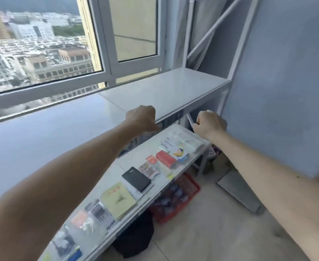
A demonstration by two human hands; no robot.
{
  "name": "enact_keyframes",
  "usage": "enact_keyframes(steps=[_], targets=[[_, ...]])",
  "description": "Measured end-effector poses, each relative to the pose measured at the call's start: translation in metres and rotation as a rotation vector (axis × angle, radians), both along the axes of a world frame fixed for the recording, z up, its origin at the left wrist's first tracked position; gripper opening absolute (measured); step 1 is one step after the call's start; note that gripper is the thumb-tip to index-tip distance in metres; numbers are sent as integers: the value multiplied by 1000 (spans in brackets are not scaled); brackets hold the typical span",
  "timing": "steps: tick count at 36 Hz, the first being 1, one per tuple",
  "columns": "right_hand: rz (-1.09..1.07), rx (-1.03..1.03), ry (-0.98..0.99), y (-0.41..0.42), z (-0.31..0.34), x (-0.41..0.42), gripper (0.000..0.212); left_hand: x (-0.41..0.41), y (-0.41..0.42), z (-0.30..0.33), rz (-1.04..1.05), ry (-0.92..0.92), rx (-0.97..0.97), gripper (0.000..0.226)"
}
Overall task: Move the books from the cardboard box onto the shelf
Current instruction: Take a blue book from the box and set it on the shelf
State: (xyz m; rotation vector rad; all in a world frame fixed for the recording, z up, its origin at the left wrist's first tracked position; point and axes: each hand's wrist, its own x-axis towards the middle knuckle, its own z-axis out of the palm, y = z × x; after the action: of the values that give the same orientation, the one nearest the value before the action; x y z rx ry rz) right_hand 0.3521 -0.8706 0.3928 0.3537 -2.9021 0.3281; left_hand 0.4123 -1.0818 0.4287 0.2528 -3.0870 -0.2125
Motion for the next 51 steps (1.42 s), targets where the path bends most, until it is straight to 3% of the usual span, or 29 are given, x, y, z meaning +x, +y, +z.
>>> enact_keyframes(steps=[7,12,21,24,32,36,40,51], targets=[[-254,87,-25,223,-23,-14,16,-72,214,-47,-305,-85,16,42],[-366,143,-63,366,-41,-12,16,-96,363,-75,-453,-187,54,24],[-598,208,-175,575,-86,-13,18,-140,577,-125,-615,-333,91,46],[-657,187,-206,630,-104,-21,12,-157,636,-144,-662,-367,91,45],[-784,133,-300,766,-151,-61,36,-222,785,-186,-807,-457,59,42],[-875,152,-332,826,-166,-81,25,-256,856,-200,-874,-486,41,41],[-915,142,-383,883,-185,-103,28,-283,919,-219,-921,-496,4,42],[-809,133,-510,1020,-269,-190,29,-349,1050,-304,-786,-665,-47,41]])
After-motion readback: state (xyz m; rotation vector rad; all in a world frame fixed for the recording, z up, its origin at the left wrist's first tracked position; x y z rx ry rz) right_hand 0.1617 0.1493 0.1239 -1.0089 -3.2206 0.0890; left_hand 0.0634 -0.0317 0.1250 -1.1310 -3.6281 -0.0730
